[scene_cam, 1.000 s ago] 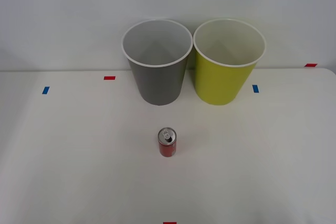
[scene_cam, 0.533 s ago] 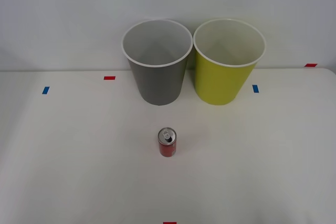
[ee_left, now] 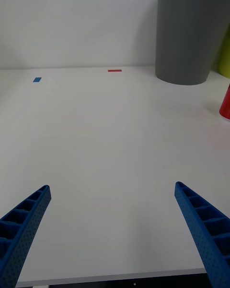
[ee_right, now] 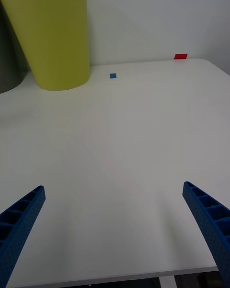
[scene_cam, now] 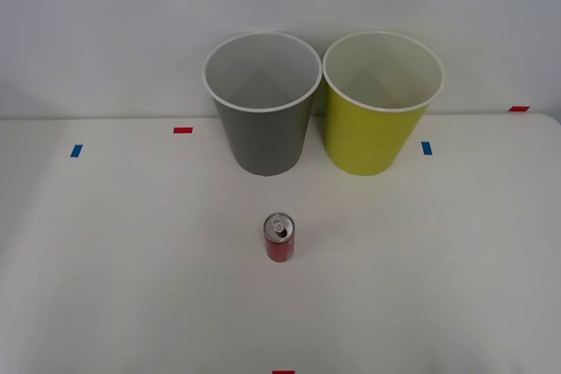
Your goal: Put cans in the gray bin and PET bottles in the light green bin.
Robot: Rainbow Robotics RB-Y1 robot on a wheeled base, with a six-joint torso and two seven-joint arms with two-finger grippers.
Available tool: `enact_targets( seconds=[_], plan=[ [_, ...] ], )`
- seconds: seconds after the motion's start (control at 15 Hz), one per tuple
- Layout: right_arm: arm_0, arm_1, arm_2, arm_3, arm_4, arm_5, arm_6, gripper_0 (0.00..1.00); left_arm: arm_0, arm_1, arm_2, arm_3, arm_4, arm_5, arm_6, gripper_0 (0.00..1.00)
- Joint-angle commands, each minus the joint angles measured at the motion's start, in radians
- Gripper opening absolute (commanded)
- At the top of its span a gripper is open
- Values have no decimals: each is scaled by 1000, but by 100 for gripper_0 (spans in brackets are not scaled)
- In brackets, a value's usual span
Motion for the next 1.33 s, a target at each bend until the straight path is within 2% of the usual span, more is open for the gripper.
enact_targets(
  seconds=[0.07,1.0,1.07,1.33],
  plan=[
    [0,0,0,0,0,0,0,100,0,0,0,0,0,0,0,89],
    [0,0,0,0,0,0,0,100,0,0,0,0,0,0,0,89],
    [0,0,0,0,0,0,0,100,-32,-6,-9,32,-3,11,2,100],
    [0,0,0,0,0,0,0,100,-48,37,-15,37,40,-17,-5,100]
  ],
)
